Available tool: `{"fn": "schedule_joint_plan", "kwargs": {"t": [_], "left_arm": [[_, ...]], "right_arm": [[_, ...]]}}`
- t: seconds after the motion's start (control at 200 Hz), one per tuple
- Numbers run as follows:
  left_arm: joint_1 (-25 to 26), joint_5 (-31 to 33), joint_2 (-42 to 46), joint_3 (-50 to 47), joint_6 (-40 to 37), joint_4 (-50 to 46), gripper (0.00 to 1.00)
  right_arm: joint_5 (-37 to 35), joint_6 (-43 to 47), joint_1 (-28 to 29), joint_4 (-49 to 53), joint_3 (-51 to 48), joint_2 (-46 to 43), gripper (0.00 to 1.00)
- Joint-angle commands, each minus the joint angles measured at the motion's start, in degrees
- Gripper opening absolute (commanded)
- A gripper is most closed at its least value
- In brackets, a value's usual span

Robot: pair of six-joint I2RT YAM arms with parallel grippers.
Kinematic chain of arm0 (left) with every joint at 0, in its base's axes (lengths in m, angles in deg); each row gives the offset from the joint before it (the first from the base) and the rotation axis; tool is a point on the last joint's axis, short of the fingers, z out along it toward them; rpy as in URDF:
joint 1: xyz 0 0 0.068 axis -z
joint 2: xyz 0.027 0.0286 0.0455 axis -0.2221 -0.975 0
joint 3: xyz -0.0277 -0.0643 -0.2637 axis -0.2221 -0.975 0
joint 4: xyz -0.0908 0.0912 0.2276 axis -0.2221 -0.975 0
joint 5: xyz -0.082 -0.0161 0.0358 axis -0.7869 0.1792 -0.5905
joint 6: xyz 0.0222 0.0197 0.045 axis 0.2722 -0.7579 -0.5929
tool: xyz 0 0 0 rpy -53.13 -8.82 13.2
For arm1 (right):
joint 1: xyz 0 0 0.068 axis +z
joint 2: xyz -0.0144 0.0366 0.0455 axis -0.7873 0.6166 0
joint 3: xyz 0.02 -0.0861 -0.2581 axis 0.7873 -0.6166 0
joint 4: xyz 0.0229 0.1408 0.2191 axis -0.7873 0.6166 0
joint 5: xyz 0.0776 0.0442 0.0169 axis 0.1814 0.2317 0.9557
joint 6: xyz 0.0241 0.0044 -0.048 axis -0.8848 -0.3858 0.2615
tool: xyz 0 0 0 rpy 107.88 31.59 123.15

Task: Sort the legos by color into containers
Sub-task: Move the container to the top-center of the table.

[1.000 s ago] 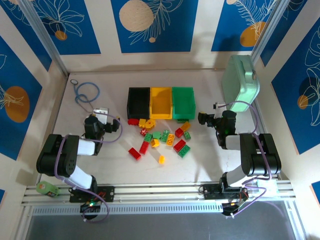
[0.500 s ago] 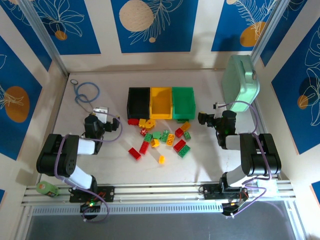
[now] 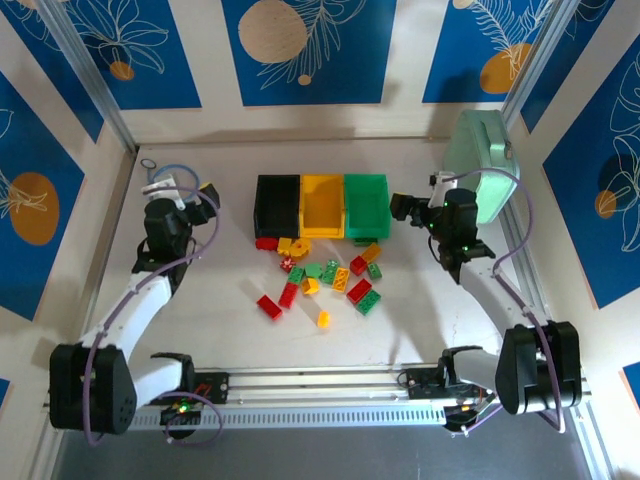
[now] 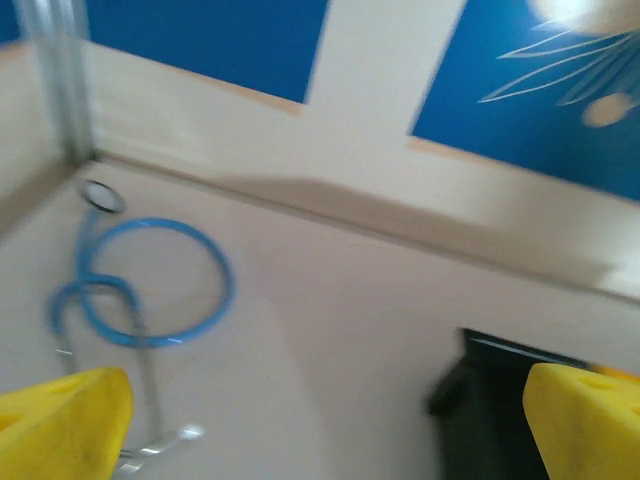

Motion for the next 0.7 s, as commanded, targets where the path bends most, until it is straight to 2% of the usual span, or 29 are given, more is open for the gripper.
{"fn": "schedule_joint_plan", "kwargs": {"t": [0.0,0.06,0.195,0.25,0.35,0.51,0.595,0.695], "left_arm": [[1.1,-13.4,0.6,-1.1,12.7,-10.2,1.00],[3.9,-13.1,2.3,-0.1,12.4,-15.6,1.00],[15.3,-0.7,7.6,1.7,8.3,-28.1,1.00],[17.9,0.7,8.9,1.5,9.1,-30.5,1.00],[20.0,-0.7,9.9,-0.9,13.0,-31.8,0.97],[22.8,-1.5,11.9,-6.3,17.2,-29.3,0.94],[23.2,-1.0,10.9,-6.1,16.5,-28.8,0.92],[23.2,-0.9,5.8,-0.5,13.6,-31.6,0.90]], "right_arm": [[9.0,-13.9,-2.1,19.6,1.0,0.0,0.99],[7.7,-14.6,0.5,20.2,0.0,-3.6,0.99],[1.3,-15.9,8.8,21.7,-1.4,-12.0,0.99],[1.5,-16.1,11.3,21.7,-1.7,-13.8,0.99],[1.4,-16.4,14.5,24.3,-0.8,-14.0,0.99],[0.4,-15.5,18.0,26.9,-0.6,-12.9,0.83],[-1.0,-15.2,18.1,26.9,-0.8,-12.0,0.75],[1.0,-13.9,15.7,27.4,1.4,-7.9,0.71]]}}
